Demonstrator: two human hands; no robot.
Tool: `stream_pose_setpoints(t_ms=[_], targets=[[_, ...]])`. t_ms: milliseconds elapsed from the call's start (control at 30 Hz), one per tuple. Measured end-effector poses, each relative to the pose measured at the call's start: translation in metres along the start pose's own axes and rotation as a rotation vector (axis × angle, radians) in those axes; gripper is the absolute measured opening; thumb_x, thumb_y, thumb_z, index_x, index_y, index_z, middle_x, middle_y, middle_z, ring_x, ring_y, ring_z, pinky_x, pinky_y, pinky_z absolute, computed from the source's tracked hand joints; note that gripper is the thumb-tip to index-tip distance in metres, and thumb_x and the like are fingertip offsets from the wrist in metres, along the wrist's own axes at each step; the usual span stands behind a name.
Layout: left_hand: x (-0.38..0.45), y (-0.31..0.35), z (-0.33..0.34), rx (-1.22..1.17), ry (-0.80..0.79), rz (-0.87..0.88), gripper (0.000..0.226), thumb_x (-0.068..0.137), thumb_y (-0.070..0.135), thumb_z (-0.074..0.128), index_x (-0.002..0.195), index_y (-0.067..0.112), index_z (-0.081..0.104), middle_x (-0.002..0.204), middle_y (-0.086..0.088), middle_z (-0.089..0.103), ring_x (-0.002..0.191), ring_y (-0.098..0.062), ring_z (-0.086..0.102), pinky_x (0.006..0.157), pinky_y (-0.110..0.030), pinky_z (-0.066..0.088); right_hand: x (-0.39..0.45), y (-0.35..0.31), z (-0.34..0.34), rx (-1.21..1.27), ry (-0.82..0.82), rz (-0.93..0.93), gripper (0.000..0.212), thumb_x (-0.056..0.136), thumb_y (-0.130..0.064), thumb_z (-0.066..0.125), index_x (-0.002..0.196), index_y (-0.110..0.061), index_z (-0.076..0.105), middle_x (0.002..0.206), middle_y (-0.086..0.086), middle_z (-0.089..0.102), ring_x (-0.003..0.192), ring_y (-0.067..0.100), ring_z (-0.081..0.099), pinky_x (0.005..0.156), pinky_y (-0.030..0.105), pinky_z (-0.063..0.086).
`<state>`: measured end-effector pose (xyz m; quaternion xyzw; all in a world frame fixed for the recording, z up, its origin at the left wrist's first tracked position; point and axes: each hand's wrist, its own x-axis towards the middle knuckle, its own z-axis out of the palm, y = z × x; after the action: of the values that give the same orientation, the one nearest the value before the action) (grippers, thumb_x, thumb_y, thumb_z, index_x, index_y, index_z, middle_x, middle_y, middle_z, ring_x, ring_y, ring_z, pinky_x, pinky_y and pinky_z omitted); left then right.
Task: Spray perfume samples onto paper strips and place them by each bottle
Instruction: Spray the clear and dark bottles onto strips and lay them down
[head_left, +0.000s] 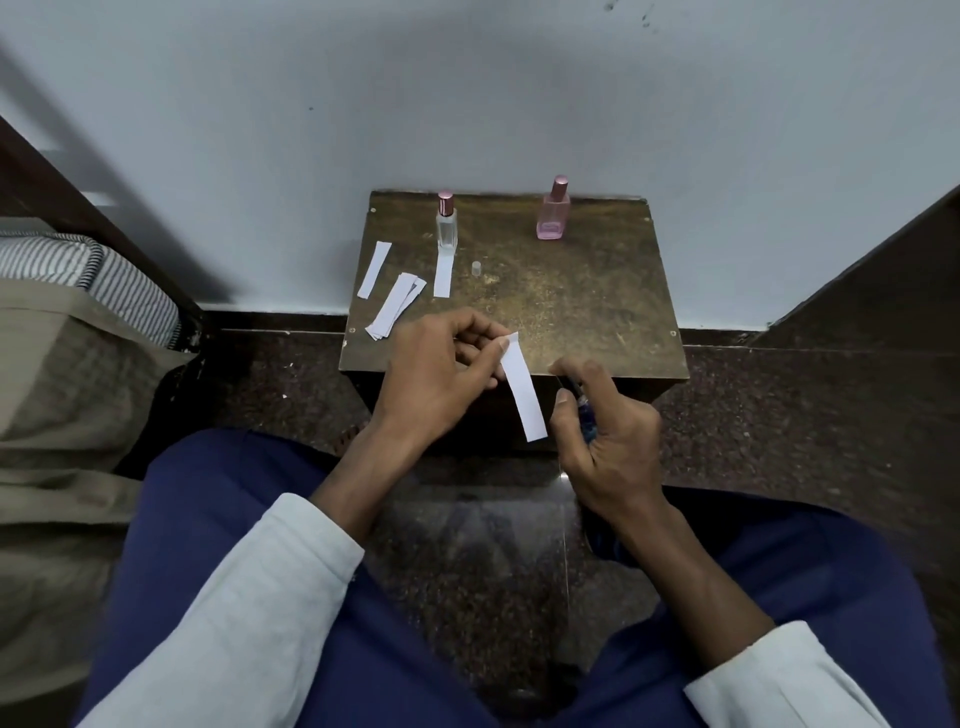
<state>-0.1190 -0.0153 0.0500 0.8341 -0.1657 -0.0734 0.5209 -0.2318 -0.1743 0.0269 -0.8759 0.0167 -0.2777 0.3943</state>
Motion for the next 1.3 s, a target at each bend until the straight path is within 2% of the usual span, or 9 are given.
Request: stream_pose_setpoints(t_ms=[300, 500, 667, 767, 867, 933, 1033, 1167, 1300], targets=[[-0.0037, 0.0026, -0.0006, 0.023, -0.002, 0.064, 0.010, 0.098, 0.021, 0.079, 0.104, 0.013, 0.080, 0.083, 0.005, 0.077, 0.070, -0.006, 0.078, 0.066, -0.029, 0.067, 0.0003, -0.0006, 0.0004, -0.005, 0.052, -0.042, 0.017, 0.100, -0.010, 0.055, 0.114, -0.012, 0.064, 0.068, 0.002, 0.061, 0.052, 0.012, 0.053, 0.050, 0.023, 0.042], [-0.0043, 0.0038, -0.0021, 0.033, 0.008, 0.083, 0.011, 0.098, 0.021, 0.078, 0.105, 0.012, 0.080, 0.084, 0.005, 0.077, 0.070, -0.005, 0.077, 0.065, -0.029, 0.067, 0.0020, -0.0026, 0.0009, -0.031, 0.058, -0.052, 0.017, 0.099, -0.008, 0.056, 0.110, -0.004, 0.068, 0.069, 0.001, 0.061, 0.056, 0.013, 0.053, 0.053, 0.014, 0.039], [-0.0050, 0.0044, -0.0017, 0.042, 0.009, 0.091, 0.012, 0.098, 0.022, 0.079, 0.105, 0.013, 0.080, 0.083, 0.006, 0.077, 0.070, -0.004, 0.077, 0.066, -0.029, 0.067, 0.0041, -0.0008, 0.0020, -0.030, 0.088, -0.061, 0.015, 0.100, -0.008, 0.056, 0.111, -0.013, 0.063, 0.065, -0.001, 0.058, 0.055, 0.012, 0.051, 0.053, 0.009, 0.036], [-0.0052, 0.0042, -0.0015, 0.042, 0.016, 0.094, 0.011, 0.097, 0.022, 0.079, 0.104, 0.013, 0.080, 0.081, 0.007, 0.077, 0.069, -0.004, 0.077, 0.065, -0.030, 0.067, 0.0041, 0.0005, 0.0021, -0.037, 0.104, -0.060, 0.014, 0.100, -0.008, 0.057, 0.112, -0.012, 0.063, 0.067, -0.002, 0.059, 0.053, 0.007, 0.049, 0.055, 0.006, 0.034], [-0.0057, 0.0038, -0.0023, 0.041, 0.017, 0.097, 0.012, 0.097, 0.023, 0.080, 0.104, 0.013, 0.080, 0.082, 0.007, 0.077, 0.069, -0.005, 0.077, 0.065, -0.032, 0.067, 0.0039, 0.0008, 0.0024, -0.037, 0.125, -0.070, 0.018, 0.101, -0.007, 0.056, 0.116, -0.015, 0.060, 0.073, -0.004, 0.061, 0.055, -0.009, 0.047, 0.058, 0.003, 0.034], [-0.0057, 0.0038, -0.0028, 0.041, 0.017, 0.096, 0.013, 0.096, 0.024, 0.080, 0.104, 0.014, 0.080, 0.082, 0.007, 0.077, 0.069, -0.005, 0.077, 0.066, -0.032, 0.067, 0.0032, 0.0014, 0.0029, -0.032, 0.123, -0.081, 0.020, 0.101, -0.008, 0.056, 0.119, -0.016, 0.058, 0.076, -0.003, 0.063, 0.057, -0.012, 0.047, 0.059, 0.003, 0.035], [-0.0056, 0.0034, -0.0018, 0.038, 0.006, 0.086, 0.012, 0.096, 0.024, 0.080, 0.104, 0.015, 0.080, 0.081, 0.007, 0.077, 0.069, -0.007, 0.078, 0.066, -0.033, 0.068, 0.0027, 0.0018, 0.0032, -0.028, 0.119, -0.069, 0.020, 0.102, -0.010, 0.055, 0.121, -0.017, 0.057, 0.073, -0.003, 0.062, 0.055, -0.010, 0.047, 0.057, 0.004, 0.035], [-0.0067, 0.0042, 0.0001, 0.044, -0.020, 0.091, 0.011, 0.097, 0.023, 0.080, 0.104, 0.015, 0.079, 0.081, 0.006, 0.077, 0.069, -0.006, 0.077, 0.066, -0.030, 0.067, 0.0042, -0.0005, 0.0032, -0.034, 0.111, -0.073, 0.021, 0.101, -0.007, 0.056, 0.119, -0.016, 0.058, 0.073, 0.002, 0.064, 0.054, 0.005, 0.050, 0.056, 0.005, 0.035], [-0.0079, 0.0068, 0.0009, 0.046, -0.028, 0.093, 0.010, 0.097, 0.021, 0.079, 0.104, 0.014, 0.079, 0.080, 0.005, 0.078, 0.069, -0.005, 0.077, 0.066, -0.027, 0.066, 0.0050, -0.0006, 0.0023, -0.069, 0.119, -0.052, 0.018, 0.099, -0.005, 0.057, 0.116, -0.004, 0.065, 0.071, -0.013, 0.051, 0.054, -0.013, 0.047, 0.058, 0.001, 0.032]])
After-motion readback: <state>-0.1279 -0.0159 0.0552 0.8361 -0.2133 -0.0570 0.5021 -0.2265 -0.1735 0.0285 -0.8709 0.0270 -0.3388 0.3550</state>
